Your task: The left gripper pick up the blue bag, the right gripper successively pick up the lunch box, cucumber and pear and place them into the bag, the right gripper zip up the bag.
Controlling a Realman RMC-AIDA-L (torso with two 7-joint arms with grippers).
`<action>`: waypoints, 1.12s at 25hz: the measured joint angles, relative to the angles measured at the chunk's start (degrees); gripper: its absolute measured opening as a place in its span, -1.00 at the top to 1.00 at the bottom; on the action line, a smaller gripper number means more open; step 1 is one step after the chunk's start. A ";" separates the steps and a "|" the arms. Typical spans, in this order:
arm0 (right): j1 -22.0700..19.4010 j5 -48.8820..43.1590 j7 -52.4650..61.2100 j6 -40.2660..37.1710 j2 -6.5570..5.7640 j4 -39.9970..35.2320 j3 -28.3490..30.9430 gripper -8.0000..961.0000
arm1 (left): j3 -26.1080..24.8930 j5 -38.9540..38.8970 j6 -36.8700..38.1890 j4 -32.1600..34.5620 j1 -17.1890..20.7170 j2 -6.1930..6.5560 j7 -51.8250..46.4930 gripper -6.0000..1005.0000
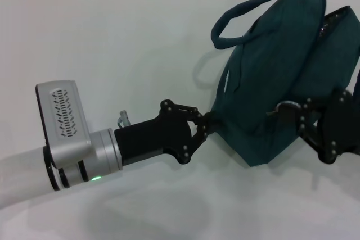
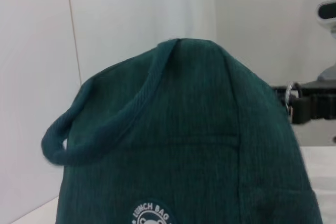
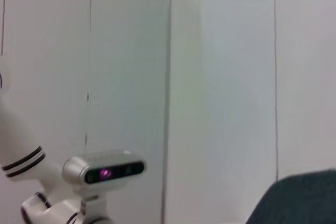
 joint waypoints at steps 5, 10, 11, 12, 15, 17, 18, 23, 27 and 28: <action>-0.08 2.29 -4.82 -2.29 0.02 -0.63 2.91 0.96 | -0.04 -0.05 -0.35 0.19 -0.24 -0.01 0.11 0.79; 0.57 4.59 -8.89 -3.10 0.05 -0.70 4.41 0.96 | -0.06 -0.07 -0.43 0.36 -0.43 0.00 -0.01 0.78; 0.73 4.69 -9.49 -3.07 0.05 -0.71 4.98 0.96 | -0.05 -0.08 -0.43 0.34 -0.59 0.00 -0.01 0.77; 0.82 4.72 -9.93 -3.07 0.05 -0.71 5.54 0.96 | 0.03 -0.08 -0.47 0.29 -0.81 0.00 -0.02 0.77; 1.23 6.16 -11.72 -3.18 0.09 -0.73 8.06 0.96 | 0.43 0.26 -0.55 0.21 -1.21 0.00 -0.01 0.76; 1.42 7.81 -12.61 -2.97 0.06 -0.73 8.68 0.96 | 0.74 0.45 -0.54 0.31 -1.14 0.00 0.20 0.76; 1.52 8.90 -13.31 -2.73 0.06 -0.62 9.12 0.96 | 0.85 0.48 -0.52 0.33 -1.10 0.01 0.31 0.76; 1.70 12.86 -15.95 -2.15 0.10 0.35 10.26 0.96 | 1.28 0.58 -0.33 0.37 -0.91 0.05 0.48 0.75; 1.65 13.47 -17.65 -2.86 0.11 0.52 10.07 0.96 | 1.62 0.14 1.50 0.35 -0.11 -0.02 0.48 0.74; 1.65 13.51 -18.19 -3.12 0.13 0.52 9.94 0.96 | 1.59 -0.30 2.40 0.30 0.20 -0.02 0.48 0.73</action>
